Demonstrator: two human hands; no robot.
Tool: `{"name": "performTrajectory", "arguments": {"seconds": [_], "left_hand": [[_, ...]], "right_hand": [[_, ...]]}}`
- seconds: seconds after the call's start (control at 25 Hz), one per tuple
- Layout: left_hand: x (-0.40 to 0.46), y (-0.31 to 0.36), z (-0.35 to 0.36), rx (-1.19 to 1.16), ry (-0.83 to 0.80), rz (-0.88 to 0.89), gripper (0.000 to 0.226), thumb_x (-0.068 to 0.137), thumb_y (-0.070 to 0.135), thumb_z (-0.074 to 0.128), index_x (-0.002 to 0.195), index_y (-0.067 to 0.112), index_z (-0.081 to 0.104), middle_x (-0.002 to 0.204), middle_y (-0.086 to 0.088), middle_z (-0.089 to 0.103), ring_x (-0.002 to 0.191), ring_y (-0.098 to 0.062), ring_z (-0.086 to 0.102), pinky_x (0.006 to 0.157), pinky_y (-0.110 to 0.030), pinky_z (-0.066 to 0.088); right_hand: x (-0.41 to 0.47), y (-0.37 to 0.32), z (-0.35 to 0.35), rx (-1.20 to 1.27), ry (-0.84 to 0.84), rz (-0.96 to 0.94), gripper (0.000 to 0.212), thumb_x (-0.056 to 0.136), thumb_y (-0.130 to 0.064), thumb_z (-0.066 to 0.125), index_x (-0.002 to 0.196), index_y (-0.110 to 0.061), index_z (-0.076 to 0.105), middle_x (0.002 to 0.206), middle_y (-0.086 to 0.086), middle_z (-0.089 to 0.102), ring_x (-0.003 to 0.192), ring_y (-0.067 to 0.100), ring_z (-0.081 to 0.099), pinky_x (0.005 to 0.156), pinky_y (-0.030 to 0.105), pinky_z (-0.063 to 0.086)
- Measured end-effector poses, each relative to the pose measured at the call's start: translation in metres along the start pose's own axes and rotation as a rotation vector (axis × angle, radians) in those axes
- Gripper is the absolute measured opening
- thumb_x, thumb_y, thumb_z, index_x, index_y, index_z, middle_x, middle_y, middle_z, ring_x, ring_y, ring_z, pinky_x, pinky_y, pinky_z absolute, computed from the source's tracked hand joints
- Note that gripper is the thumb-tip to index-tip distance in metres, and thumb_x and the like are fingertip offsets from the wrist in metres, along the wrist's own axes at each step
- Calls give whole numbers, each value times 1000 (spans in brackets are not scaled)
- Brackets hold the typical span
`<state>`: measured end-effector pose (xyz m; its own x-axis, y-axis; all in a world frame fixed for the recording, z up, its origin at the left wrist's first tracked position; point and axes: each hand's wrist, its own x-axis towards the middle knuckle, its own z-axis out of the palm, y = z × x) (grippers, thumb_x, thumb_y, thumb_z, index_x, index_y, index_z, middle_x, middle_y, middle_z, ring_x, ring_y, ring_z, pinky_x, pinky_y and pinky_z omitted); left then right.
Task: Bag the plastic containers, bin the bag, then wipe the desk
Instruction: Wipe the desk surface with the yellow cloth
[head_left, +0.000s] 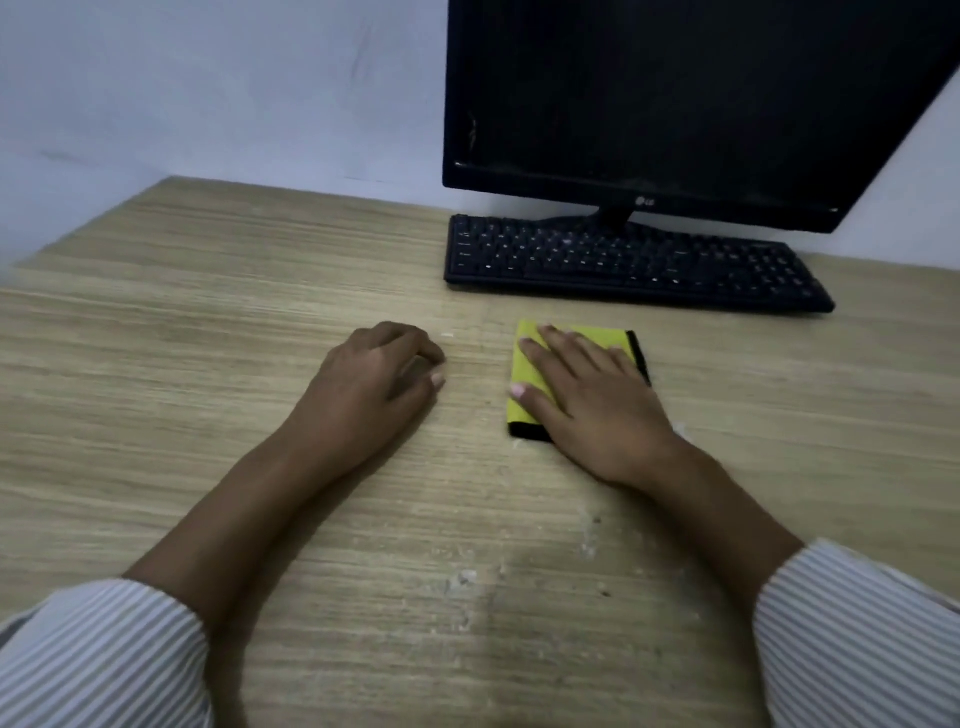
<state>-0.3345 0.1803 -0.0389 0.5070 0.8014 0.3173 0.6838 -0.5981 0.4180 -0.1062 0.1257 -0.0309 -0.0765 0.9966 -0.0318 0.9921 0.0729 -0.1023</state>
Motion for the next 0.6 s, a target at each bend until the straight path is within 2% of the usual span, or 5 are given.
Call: {"name": "performTrajectory", "arguments": {"seconds": [0.12, 0.24, 0.36, 0.44, 0.6], "left_hand": [[-3, 6, -4, -22, 78, -30, 47, 87, 47, 38, 114, 18, 63, 121, 1, 60, 111, -18, 56, 91, -33, 45], [-4, 54, 3, -118, 217, -46, 35, 96, 28, 39, 123, 16, 57, 127, 1, 57, 117, -14, 52, 95, -22, 38], [8, 112, 39, -57, -24, -32, 51, 101, 40, 30, 147, 18, 30, 156, -3, 26, 143, -16, 23, 116, -27, 16], [21, 121, 59, 136, -205, -89, 64, 98, 53, 18, 152, 20, 9, 162, 0, 0, 148, -16, -1, 120, -37, 1], [48, 93, 62, 271, -203, -192, 68, 95, 58, 11, 152, 23, 9, 162, 2, 3, 148, -17, 1, 120, -40, 0]], "right_hand": [[-13, -22, 4, 36, 5, -136, 62, 97, -59, 15, 153, -33, 7, 162, -10, -5, 148, 8, -5, 120, 40, -3], [-21, -16, -6, 371, 200, -158, 44, 102, -37, 35, 144, -23, 42, 159, -6, 25, 145, 9, 21, 121, 34, 11], [-19, 22, -18, 522, 465, 60, 34, 100, -17, 45, 130, -12, 58, 145, 2, 49, 133, 16, 44, 115, 32, 29], [-25, 53, -14, 429, 420, 144, 35, 99, -24, 47, 131, -12, 58, 144, 3, 49, 133, 18, 44, 113, 31, 31], [-36, 96, -7, 323, 294, 206, 42, 97, -35, 50, 132, -14, 57, 147, 2, 45, 136, 17, 39, 112, 28, 27]]}}
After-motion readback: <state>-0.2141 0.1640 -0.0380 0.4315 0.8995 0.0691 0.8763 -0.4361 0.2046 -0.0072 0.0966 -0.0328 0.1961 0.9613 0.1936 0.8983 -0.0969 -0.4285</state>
